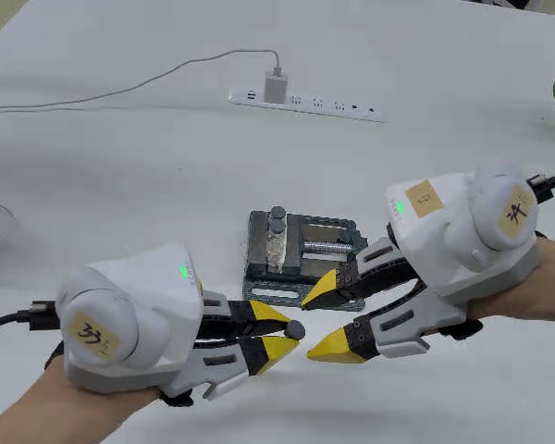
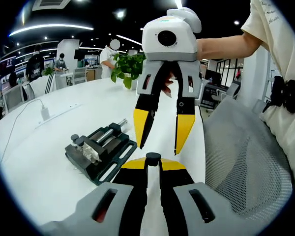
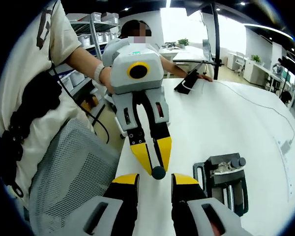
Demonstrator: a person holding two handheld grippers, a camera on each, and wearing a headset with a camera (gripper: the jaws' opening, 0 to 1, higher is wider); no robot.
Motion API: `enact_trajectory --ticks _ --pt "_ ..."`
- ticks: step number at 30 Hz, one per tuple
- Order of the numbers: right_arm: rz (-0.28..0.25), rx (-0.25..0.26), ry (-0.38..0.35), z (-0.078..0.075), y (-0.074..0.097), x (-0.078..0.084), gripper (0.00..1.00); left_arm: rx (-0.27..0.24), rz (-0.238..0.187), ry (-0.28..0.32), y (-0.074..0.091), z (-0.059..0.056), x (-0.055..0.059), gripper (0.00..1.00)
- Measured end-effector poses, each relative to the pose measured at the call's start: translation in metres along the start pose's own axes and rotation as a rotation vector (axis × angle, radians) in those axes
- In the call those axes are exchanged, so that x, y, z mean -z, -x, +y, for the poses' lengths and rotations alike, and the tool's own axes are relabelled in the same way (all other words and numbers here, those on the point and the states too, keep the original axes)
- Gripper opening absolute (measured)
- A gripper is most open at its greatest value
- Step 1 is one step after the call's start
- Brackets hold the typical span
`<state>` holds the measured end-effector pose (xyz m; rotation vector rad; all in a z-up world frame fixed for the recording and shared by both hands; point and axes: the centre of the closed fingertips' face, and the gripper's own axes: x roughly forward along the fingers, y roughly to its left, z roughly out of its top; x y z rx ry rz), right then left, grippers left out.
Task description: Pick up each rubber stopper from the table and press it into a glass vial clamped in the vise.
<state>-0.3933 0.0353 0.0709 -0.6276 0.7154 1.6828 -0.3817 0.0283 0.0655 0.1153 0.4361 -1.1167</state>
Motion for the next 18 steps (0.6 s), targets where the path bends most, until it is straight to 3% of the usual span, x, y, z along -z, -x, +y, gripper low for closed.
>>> enact_trajectory --ticks 9,18 --pt "0.046 -0.019 0.045 0.0004 -0.0025 0.004 0.13 0.018 0.003 -0.002 -0.0026 -0.0044 0.0006 0.05" --pt "0.063 -0.041 0.052 0.0053 -0.0053 0.0061 0.11 0.03 0.008 0.002 -0.0037 -0.0077 0.0019 0.05"
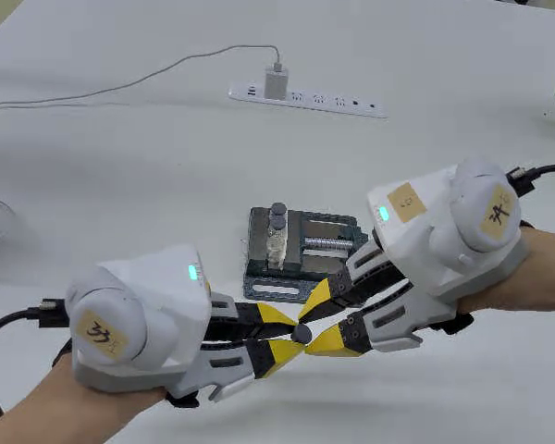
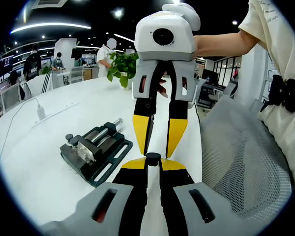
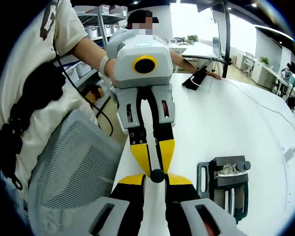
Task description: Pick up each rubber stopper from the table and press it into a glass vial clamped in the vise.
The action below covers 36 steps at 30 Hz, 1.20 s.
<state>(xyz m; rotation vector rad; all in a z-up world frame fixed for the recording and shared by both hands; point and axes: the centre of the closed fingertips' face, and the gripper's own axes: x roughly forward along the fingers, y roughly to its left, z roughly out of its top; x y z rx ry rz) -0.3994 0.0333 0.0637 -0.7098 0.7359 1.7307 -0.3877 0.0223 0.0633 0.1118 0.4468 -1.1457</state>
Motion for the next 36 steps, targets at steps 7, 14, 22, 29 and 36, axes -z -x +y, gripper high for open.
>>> enact_trajectory --ticks 7,14,22,29,36 --pt "0.037 -0.008 0.037 0.001 -0.001 0.003 0.09 0.008 0.001 0.009 -0.001 -0.002 0.001 0.05" --pt "0.068 -0.012 0.093 0.001 -0.001 0.004 0.09 0.016 0.002 0.019 0.0 -0.003 0.001 0.05" --pt "0.1 -0.03 0.141 0.005 -0.001 0.006 0.08 0.043 0.015 0.03 -0.001 -0.008 0.001 0.04" --pt "0.097 -0.02 0.132 0.004 0.0 0.005 0.08 0.047 0.014 0.054 -0.001 -0.008 0.0 0.04" --pt "0.083 -0.047 0.01 0.006 0.003 0.003 0.08 0.055 0.035 0.003 -0.001 -0.012 -0.001 0.04"
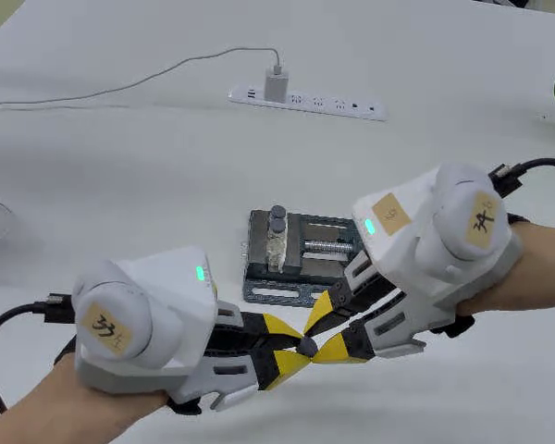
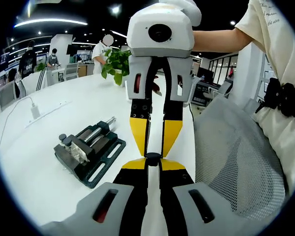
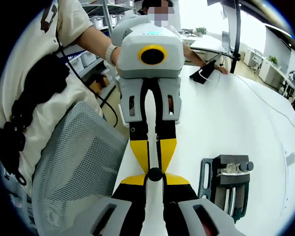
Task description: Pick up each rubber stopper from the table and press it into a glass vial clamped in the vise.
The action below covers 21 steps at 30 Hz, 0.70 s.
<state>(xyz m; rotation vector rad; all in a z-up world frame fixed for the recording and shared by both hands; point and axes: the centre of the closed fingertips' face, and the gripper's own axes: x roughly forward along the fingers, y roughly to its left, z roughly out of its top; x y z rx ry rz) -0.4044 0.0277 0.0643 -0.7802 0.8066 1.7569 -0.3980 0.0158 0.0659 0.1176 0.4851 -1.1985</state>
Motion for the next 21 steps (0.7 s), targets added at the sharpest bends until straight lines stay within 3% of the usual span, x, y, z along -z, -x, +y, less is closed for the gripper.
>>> enact_trajectory --ticks 1,2,9,21 --pt "-0.016 -0.009 -0.032 0.0018 -0.0005 -0.0026 0.08 0.001 0.001 -0.008 -0.0003 -0.0007 -0.0001 0.04" --pt "0.002 -0.001 -0.046 -0.001 0.0001 0.0001 0.07 -0.001 0.001 -0.007 -0.0004 -0.0003 -0.0004 0.04" --pt "0.015 0.006 0.019 0.0021 -0.0005 0.0007 0.08 -0.002 0.001 0.016 -0.0009 0.0004 0.0 0.04" --pt "-0.003 0.004 -0.044 0.0002 0.0001 -0.0002 0.06 0.0 -0.007 0.008 0.0003 0.0014 -0.0006 0.05"
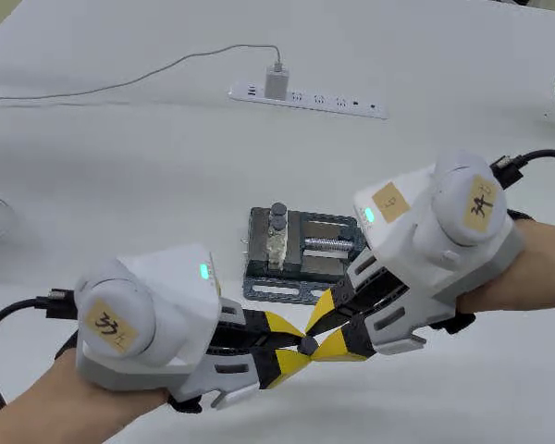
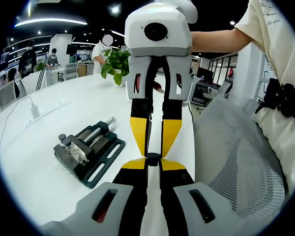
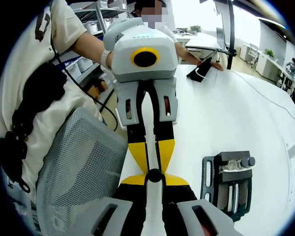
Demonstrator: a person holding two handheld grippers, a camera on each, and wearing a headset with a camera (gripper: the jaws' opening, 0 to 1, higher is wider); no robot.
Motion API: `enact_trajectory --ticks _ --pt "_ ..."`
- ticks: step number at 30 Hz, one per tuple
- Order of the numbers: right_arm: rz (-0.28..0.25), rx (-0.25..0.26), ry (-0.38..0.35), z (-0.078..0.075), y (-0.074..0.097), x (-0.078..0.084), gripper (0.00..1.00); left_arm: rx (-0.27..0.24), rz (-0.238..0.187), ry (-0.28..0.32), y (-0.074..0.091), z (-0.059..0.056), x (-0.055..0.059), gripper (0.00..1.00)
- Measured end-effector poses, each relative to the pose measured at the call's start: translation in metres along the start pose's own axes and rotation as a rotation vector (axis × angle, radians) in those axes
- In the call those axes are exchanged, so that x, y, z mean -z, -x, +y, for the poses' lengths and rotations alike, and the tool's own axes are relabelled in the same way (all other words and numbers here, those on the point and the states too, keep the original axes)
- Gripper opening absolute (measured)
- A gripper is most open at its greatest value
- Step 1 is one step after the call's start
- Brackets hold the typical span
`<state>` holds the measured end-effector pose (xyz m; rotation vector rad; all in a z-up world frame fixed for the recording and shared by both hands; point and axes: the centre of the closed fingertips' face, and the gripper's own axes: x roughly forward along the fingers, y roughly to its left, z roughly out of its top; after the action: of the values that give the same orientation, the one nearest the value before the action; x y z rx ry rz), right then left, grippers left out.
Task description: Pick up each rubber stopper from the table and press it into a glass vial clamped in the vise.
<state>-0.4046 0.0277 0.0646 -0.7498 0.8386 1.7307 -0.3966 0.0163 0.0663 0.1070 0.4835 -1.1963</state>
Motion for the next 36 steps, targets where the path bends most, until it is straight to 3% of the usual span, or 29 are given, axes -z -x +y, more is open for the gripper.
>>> enact_trajectory --ticks 7,13,24,32,36 --pt "-0.004 0.0 -0.02 -0.001 -0.001 0.001 0.06 -0.009 -0.006 0.01 -0.001 0.002 0.001 0.05" --pt "-0.006 0.019 -0.032 -0.008 0.002 0.002 0.06 -0.039 0.015 0.016 -0.001 0.007 0.009 0.15" --pt "0.021 0.03 -0.038 -0.013 0.003 0.01 0.06 -0.193 0.036 0.04 0.007 0.037 0.019 0.6" --pt "0.038 0.041 -0.036 -0.018 0.005 0.014 0.06 -0.313 0.013 0.069 0.021 0.06 0.021 0.89" --pt "0.043 0.044 -0.035 -0.02 0.006 0.015 0.06 -0.352 -0.015 0.097 0.029 0.068 0.021 0.98"
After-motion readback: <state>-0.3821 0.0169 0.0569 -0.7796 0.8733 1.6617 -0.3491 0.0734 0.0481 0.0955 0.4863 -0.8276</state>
